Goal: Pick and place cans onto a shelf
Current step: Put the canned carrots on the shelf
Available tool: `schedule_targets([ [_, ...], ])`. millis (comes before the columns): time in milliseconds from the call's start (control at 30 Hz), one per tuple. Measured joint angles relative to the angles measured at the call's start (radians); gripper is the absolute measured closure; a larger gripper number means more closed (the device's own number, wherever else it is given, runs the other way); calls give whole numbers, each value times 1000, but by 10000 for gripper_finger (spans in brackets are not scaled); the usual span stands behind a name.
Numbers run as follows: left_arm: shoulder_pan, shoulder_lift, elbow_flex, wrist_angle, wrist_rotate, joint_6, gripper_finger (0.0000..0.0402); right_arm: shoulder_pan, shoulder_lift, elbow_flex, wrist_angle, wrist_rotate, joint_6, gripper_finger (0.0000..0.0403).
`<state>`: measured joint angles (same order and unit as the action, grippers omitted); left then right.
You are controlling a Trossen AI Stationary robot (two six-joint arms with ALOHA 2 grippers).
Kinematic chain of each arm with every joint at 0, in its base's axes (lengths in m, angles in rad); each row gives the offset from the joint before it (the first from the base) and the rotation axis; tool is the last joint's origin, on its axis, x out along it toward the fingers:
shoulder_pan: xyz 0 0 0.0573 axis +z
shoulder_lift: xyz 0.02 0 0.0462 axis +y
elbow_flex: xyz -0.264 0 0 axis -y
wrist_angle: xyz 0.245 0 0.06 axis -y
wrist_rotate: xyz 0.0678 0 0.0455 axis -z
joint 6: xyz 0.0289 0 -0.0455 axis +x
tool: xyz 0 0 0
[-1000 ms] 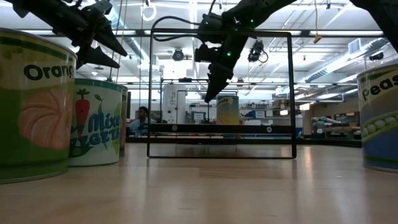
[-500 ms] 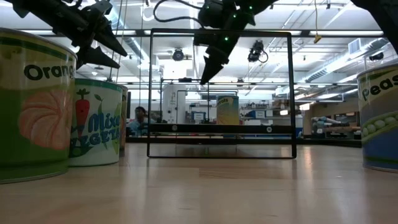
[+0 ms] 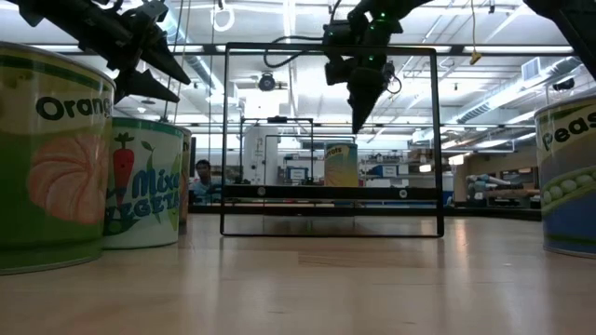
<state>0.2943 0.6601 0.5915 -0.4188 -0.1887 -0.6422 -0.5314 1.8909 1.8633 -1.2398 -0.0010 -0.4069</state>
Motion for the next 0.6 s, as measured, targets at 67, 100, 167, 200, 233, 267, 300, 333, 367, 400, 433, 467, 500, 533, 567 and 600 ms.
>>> schedule_targets([
  [67, 0, 0, 0, 0, 0, 0, 186, -7, 0, 0, -7, -7, -8, 47],
  [100, 0, 0, 0, 0, 0, 0, 186, -12, 0, 0, -5, -18, -8, 47],
  [167, 0, 0, 0, -1, 0, 0, 186, -22, -2, 0, -10, -21, 3, 47],
  [200, 0, 0, 0, -1, 0, 0, 186, -26, -4, -3, -11, -21, 9, 48],
  [233, 0, 0, 0, -1, 0, 0, 186, -29, -7, -11, -7, -21, 15, 49],
  [267, 0, 0, 0, -1, 0, 0, 186, -31, -13, -27, -3, -20, 20, 50],
  [300, 0, 0, 0, -1, 2, 0, 186, -33, -21, -52, -1, -19, 22, 51],
  [333, 0, 0, 0, -1, 2, 0, 186, -34, -34, -85, 9, -20, 25, 53],
  [367, 0, 0, 0, -1, 3, 0, 186, -34, -52, -127, 27, -21, 29, 54],
  [400, 0, 0, 0, -1, 3, 0, 186, -30, -72, -173, 55, -20, 33, 56],
  [433, 0, 0, 0, -1, 3, -1, 186, -28, -98, -224, 95, -19, 37, 57],
  [467, 0, 0, 0, -1, 3, -1, 186, -26, -125, -274, 144, -17, 40, 58],
  [500, 0, 0, 0, -1, 3, 0, 186, -24, -153, -322, 202, -11, 45, 60],
  [533, 0, 0, 0, -1, 3, -1, 186, -22, -178, -365, 258, 0, 48, 61],
  [567, 0, 0, 0, -1, 3, -1, 186, -20, -199, -401, 304, 8, 49, 62],
  [600, 0, 0, 0, -1, 3, -1, 186, -19, -219, -433, 344, 11, 48, 63],
])
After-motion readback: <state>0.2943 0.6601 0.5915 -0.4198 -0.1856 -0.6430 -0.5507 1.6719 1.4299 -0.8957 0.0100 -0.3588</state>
